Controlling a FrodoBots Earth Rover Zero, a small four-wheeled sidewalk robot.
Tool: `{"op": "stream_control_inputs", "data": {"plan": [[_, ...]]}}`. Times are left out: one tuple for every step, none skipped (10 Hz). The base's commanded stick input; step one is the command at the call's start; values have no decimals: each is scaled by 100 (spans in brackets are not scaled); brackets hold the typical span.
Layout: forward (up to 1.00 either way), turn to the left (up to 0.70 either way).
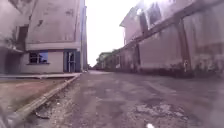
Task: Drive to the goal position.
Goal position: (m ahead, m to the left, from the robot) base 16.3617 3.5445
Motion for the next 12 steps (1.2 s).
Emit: {"op": "stream_control_inputs", "data": {"plan": [[70, 2], [70, 0], [70, 0], [70, 0], [70, 0], [70, 0], [70, 0], [70, 0], [70, 0], [70, 0], [70, 0], [70, 0]]}}
